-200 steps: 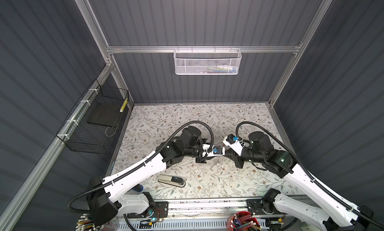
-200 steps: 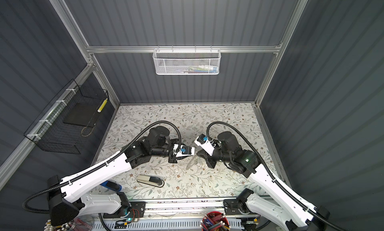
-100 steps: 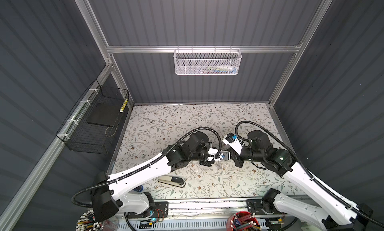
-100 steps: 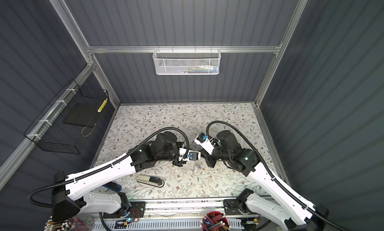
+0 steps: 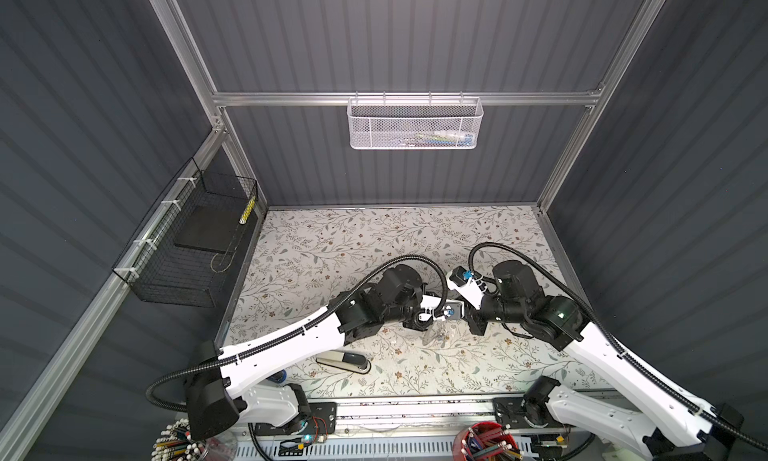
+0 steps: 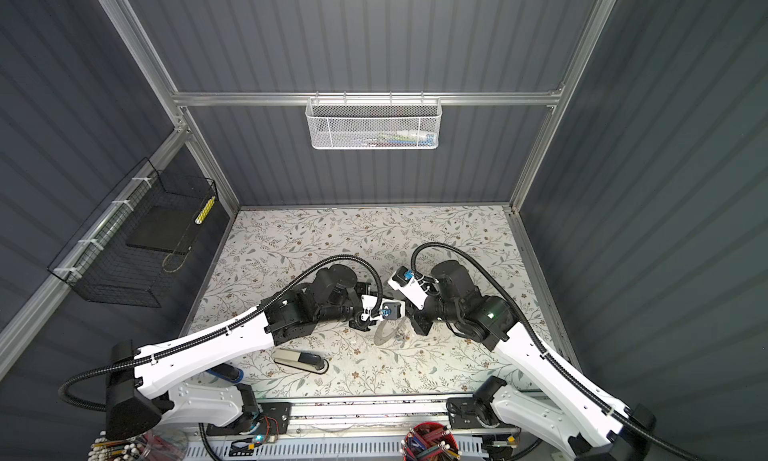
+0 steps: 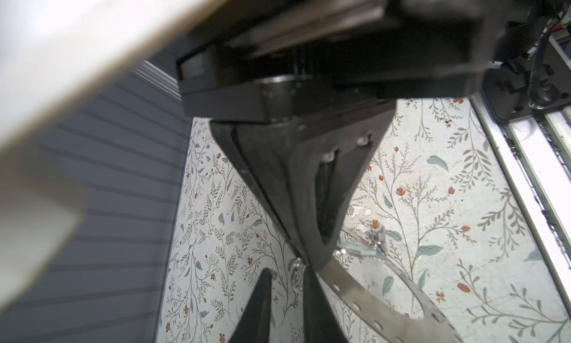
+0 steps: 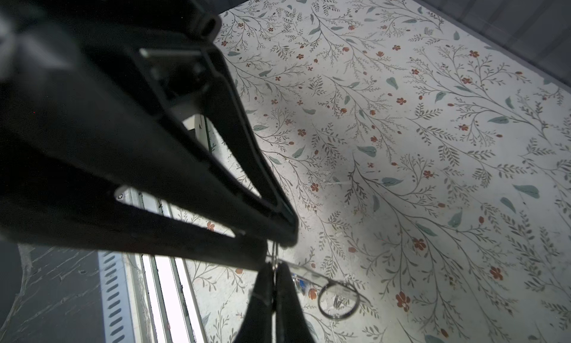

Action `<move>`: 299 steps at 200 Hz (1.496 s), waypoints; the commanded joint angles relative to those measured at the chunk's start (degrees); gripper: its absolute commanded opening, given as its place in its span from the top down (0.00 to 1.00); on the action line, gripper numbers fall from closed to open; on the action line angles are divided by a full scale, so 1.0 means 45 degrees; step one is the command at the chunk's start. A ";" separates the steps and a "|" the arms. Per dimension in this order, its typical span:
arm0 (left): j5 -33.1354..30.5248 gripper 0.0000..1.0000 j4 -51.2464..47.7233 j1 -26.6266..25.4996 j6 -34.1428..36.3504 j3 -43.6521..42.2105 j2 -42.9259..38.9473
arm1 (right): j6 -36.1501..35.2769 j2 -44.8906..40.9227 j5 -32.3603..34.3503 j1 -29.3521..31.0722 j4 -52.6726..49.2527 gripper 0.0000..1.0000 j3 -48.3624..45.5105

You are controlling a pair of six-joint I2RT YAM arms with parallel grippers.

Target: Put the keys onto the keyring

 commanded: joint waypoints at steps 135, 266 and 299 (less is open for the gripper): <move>0.1551 0.96 -0.0898 -0.0104 0.0942 0.0414 0.0219 | -0.2762 -0.0758 -0.0024 0.0734 0.0225 1.00 -0.0020; 0.3273 1.00 0.2518 0.1210 -0.2613 -0.1852 -0.2007 | -0.1301 -0.3458 0.2789 0.0819 0.1823 0.60 -0.2037; 0.3284 1.00 0.3147 0.1232 -0.3230 -0.2069 -0.2216 | -0.0148 -0.3112 0.1991 0.0824 0.2769 0.59 -0.2235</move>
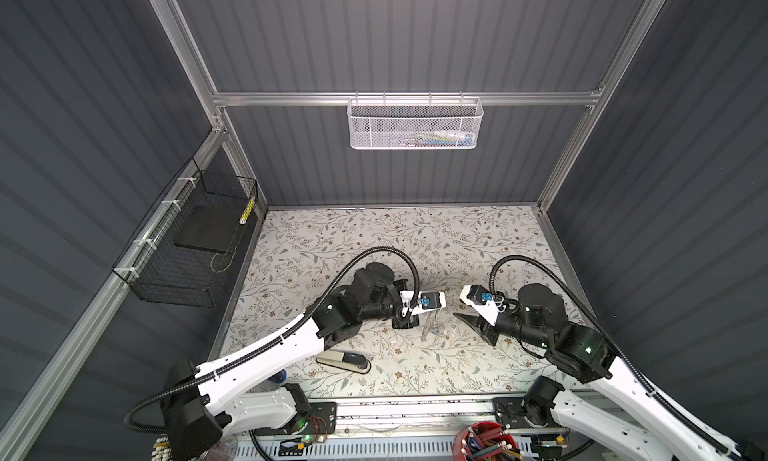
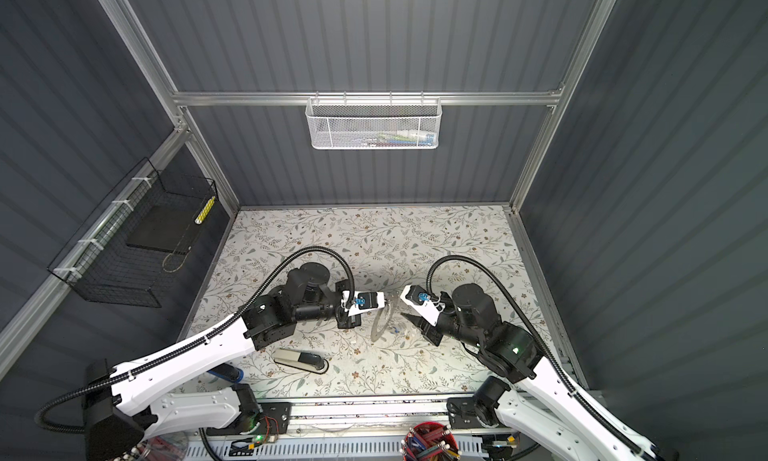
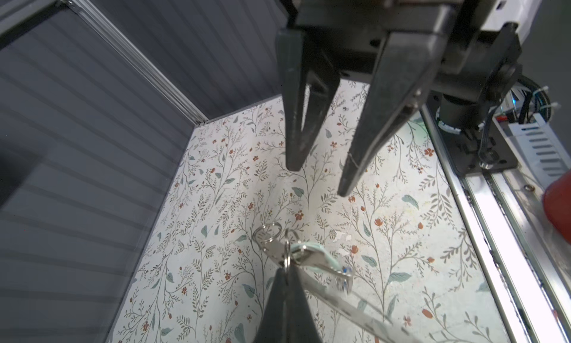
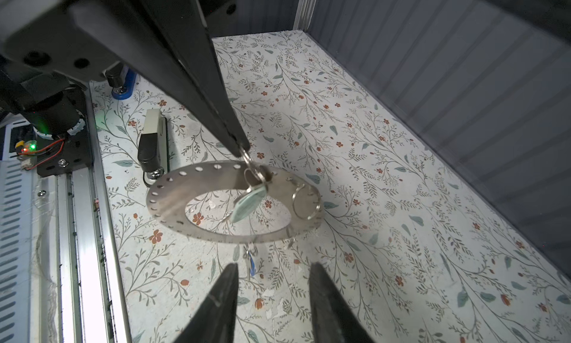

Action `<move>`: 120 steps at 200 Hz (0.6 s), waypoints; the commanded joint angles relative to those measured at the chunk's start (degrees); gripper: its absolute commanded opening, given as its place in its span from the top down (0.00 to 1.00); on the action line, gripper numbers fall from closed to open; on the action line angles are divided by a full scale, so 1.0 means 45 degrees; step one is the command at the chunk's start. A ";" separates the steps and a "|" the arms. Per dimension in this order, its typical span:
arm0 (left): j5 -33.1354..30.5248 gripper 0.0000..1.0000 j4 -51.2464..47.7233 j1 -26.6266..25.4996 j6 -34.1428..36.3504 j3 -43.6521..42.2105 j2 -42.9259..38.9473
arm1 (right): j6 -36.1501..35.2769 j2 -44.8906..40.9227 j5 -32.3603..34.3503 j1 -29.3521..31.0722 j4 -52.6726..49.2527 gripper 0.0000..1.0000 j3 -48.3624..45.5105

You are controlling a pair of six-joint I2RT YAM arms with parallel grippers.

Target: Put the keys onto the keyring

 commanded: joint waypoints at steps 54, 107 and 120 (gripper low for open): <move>-0.0115 1.00 0.2693 -0.0006 -0.2051 -0.0551 -0.0294 | 0.2092 0.1315 -0.1191 0.0046 0.2490 0.59 0.0064; -0.0382 1.00 0.3141 -0.0004 -0.2411 -0.0756 -0.0395 | 0.2461 0.1342 -0.0843 0.0062 0.3119 0.62 -0.0077; -0.0443 1.00 0.3200 -0.0010 -0.2475 -0.0782 -0.0414 | 0.2509 0.1318 -0.0910 0.0072 0.3314 0.61 -0.0160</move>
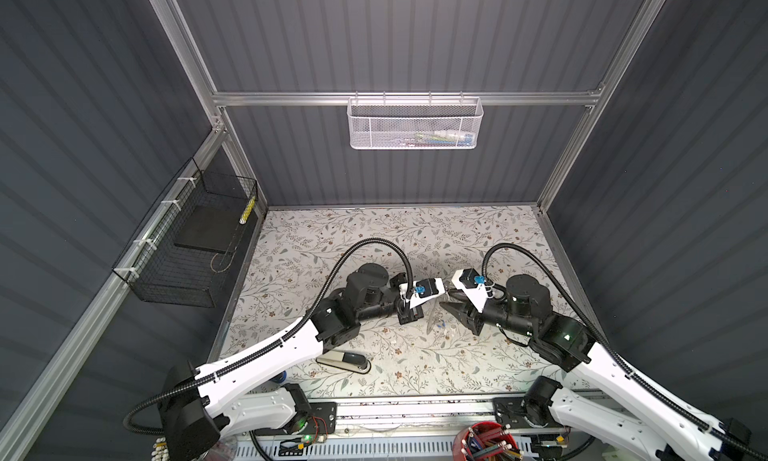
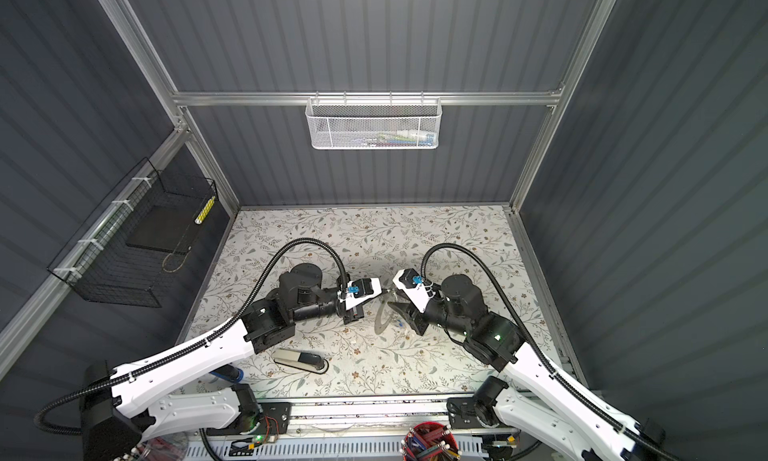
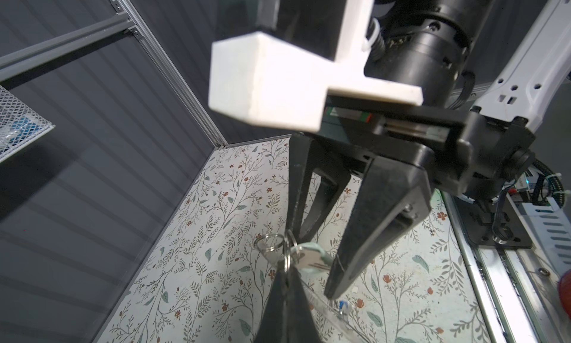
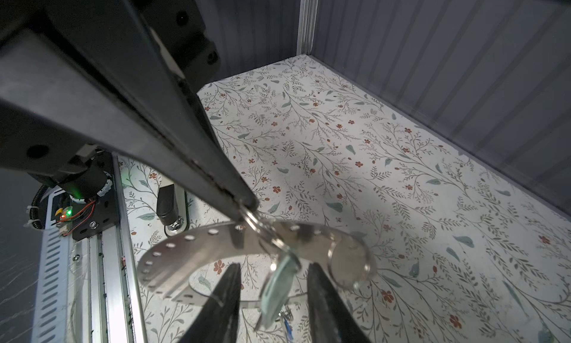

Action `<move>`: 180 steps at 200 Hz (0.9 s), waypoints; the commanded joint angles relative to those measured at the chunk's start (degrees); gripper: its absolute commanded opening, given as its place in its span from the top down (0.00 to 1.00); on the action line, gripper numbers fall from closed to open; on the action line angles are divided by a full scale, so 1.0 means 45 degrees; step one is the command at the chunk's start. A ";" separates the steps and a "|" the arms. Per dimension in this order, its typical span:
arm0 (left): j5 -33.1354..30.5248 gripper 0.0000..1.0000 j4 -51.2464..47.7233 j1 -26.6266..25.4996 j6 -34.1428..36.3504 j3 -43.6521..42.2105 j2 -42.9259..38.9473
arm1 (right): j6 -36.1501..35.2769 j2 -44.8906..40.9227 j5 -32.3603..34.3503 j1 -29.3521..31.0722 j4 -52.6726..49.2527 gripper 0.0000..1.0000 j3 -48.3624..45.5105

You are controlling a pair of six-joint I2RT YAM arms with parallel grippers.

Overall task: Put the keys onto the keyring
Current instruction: 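Grasp the plate's split ring with the right gripper beside the left gripper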

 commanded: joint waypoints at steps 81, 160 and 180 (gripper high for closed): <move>-0.0589 1.00 0.1630 -0.0006 -0.1191 -0.0391 -0.0564 | -0.0174 -0.0178 0.0905 0.0057 -0.0208 0.99 0.0068; -0.0461 1.00 0.3062 -0.0007 -0.1840 -0.0728 -0.0337 | -0.0554 -0.0020 0.0045 0.0095 0.0413 1.00 -0.0181; -0.0372 1.00 0.3678 -0.0008 -0.1975 -0.0974 -0.0223 | -0.0841 0.0274 -0.0834 0.0222 0.0659 1.00 -0.0070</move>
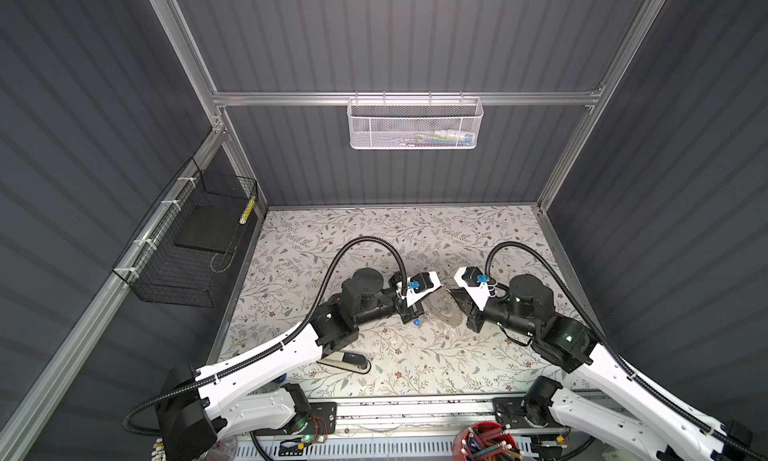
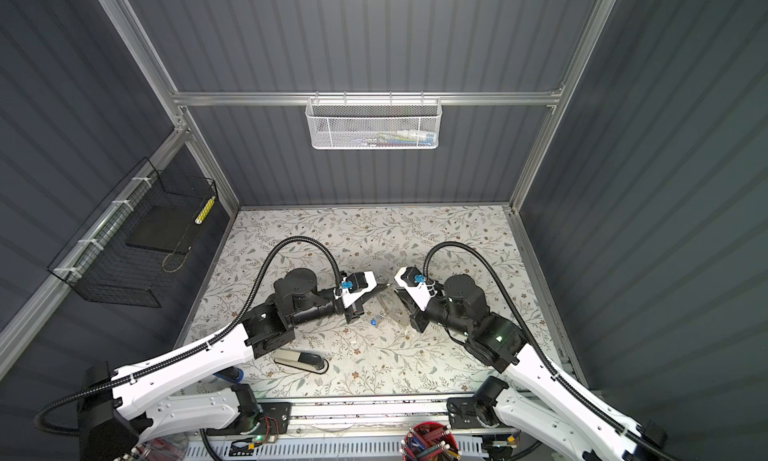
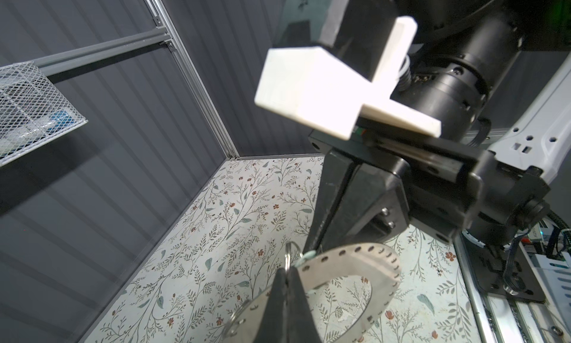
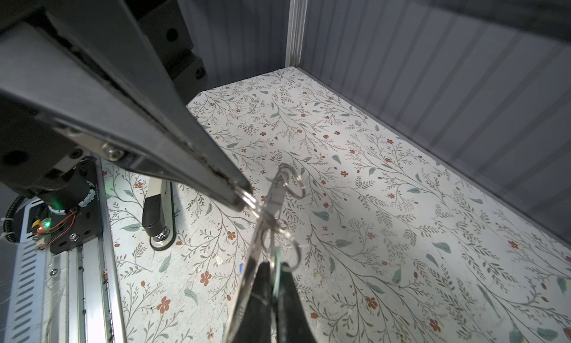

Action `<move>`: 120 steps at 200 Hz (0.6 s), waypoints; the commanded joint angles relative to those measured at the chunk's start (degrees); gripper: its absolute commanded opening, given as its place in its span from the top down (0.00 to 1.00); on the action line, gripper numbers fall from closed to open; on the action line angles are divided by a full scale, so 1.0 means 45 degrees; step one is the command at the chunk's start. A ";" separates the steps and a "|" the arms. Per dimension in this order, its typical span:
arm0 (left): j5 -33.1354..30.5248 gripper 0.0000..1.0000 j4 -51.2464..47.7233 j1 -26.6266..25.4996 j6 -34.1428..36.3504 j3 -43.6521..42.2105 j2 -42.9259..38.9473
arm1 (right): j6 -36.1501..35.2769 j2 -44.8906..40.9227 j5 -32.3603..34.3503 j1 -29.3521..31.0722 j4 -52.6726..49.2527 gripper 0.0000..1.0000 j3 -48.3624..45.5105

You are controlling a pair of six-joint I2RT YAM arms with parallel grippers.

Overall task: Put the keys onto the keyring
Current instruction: 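Grasp the plate's split ring with the right gripper beside the left gripper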

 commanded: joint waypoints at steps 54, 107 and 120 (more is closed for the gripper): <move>0.0246 1.00 0.2126 0.0018 -0.0570 -0.0435 0.0078 | -0.0645 0.0047 -0.0946 0.0282 -0.0217 0.80 -0.0058; 0.1684 1.00 0.2062 0.0493 -0.0599 -0.0597 -0.0148 | -0.1798 -0.2056 -0.0884 0.0206 -0.2106 0.57 0.0510; 0.2373 1.00 0.1996 0.0574 -0.0621 -0.0542 -0.0127 | -0.2031 -0.2213 -0.1003 0.0146 -0.2872 0.57 0.0948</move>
